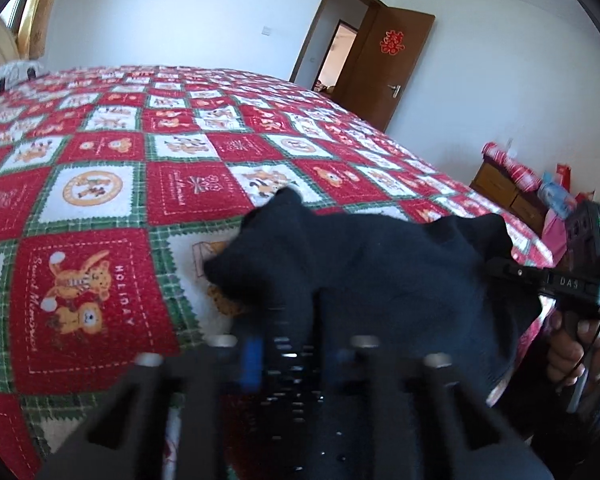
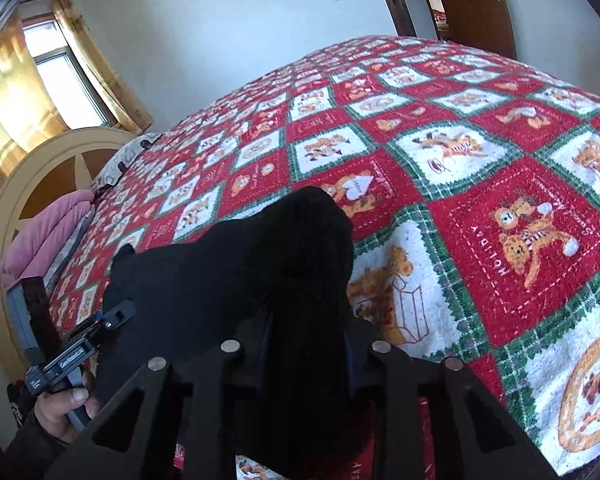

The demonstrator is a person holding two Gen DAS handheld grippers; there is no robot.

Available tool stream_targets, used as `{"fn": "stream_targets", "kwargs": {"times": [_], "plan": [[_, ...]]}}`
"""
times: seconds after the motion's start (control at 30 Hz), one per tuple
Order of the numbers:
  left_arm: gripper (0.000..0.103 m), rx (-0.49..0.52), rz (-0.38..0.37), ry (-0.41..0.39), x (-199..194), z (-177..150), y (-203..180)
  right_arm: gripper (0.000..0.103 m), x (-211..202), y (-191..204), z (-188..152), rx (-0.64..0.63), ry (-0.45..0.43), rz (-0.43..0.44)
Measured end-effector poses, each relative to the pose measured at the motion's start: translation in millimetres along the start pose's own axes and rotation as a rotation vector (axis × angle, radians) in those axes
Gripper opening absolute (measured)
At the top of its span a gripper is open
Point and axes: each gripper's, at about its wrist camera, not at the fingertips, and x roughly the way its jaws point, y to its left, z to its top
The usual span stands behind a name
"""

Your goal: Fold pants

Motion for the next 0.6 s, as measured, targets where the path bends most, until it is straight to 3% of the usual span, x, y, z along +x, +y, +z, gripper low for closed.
{"fn": "stream_targets", "kwargs": {"times": [0.33,0.43,0.6], "plan": [[0.013,-0.024,-0.031,-0.051,-29,13,11,0.026,-28,52,22,-0.118,-0.078,0.036],[0.013,-0.047,-0.005,-0.09,-45,22,28,0.025,-16,72,39,-0.168,-0.064,0.053],[0.013,-0.055,0.106,-0.155,-79,37,68,0.025,26,118,68,-0.219,-0.023,0.127]]}}
